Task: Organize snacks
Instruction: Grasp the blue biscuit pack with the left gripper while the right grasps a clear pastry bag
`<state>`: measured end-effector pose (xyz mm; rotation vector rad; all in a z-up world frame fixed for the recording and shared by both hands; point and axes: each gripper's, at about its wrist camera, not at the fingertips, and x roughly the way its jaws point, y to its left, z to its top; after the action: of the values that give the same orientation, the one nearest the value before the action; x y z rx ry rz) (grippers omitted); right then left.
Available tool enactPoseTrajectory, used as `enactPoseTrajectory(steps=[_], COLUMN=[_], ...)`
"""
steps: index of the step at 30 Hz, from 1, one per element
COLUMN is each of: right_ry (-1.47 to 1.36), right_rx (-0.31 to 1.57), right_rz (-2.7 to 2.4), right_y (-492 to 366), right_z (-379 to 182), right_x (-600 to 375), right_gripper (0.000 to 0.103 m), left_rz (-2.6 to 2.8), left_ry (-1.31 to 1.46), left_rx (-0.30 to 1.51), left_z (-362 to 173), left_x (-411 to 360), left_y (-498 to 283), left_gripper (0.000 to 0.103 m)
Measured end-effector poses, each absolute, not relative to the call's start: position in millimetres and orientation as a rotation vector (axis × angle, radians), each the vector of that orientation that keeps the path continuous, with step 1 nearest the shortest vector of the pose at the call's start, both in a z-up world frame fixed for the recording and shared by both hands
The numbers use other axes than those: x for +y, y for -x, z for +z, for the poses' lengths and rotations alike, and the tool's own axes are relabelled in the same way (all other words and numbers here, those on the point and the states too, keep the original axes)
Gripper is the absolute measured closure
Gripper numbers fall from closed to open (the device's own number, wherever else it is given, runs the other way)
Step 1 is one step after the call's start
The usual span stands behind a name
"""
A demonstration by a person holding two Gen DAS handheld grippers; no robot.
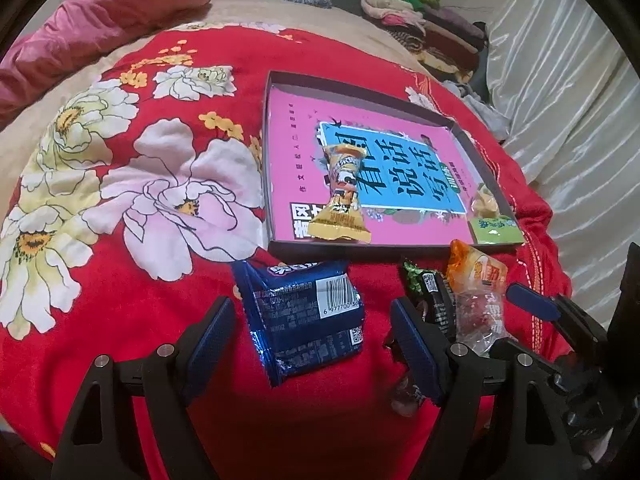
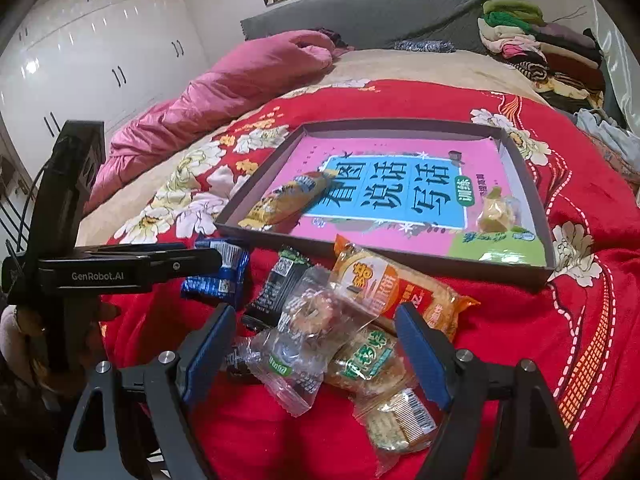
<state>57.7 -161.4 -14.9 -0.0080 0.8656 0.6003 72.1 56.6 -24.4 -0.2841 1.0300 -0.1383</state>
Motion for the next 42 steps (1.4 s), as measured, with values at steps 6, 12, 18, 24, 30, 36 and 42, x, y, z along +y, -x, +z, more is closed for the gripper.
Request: enactPoseTrajectory(steps=[6, 12, 18, 24, 30, 36, 42], right_ry=[0.022, 0.042, 0.073, 0.098, 0.11, 0.091, 0.063], right_rx=[0.89, 0.903, 0.899, 0.905, 0.893, 0.877, 0.852], right_rz=[0.61, 0.6, 0.635, 0.654, 0.664, 0.663, 0.676], right_y=[-59.8, -65.7, -65.5, -64.7, -61.3, -61.0, -61.6], right_z=[-23.6, -31.7, -34.9, -37.8, -34.9, -30.1, -24.0], right_x=[-153.5, -149.5, -142.0, -138.0, -138.8, -143.8, -148.1], right_gripper=[0.022, 0.034, 0.052, 0.058, 0.059, 0.062, 0.062], left_rz=[-0.136, -0.127, -0.12, -0.093, -0.06, -0.032, -0.028], left_ry=[0.28, 0.276, 0.274, 0.276, 0.282, 0.259, 0.277], left_rx=[1.044, 1.053, 1.046, 1.048, 1.038, 1.044, 1.045], left_z=[-30.7, -36.1, -39.9, -48.2, -53.8, -57.4, -56.6], left_x=[55.4, 54.0, 52.8, 51.7, 48.1, 47.7, 55.3], left_y=[-73.5, -75.7, -76.9, -80.9, -83.4, -85.8, -84.1], left_gripper=[0.022, 0.022, 0.022, 0.022, 0.022, 0.036, 0.045])
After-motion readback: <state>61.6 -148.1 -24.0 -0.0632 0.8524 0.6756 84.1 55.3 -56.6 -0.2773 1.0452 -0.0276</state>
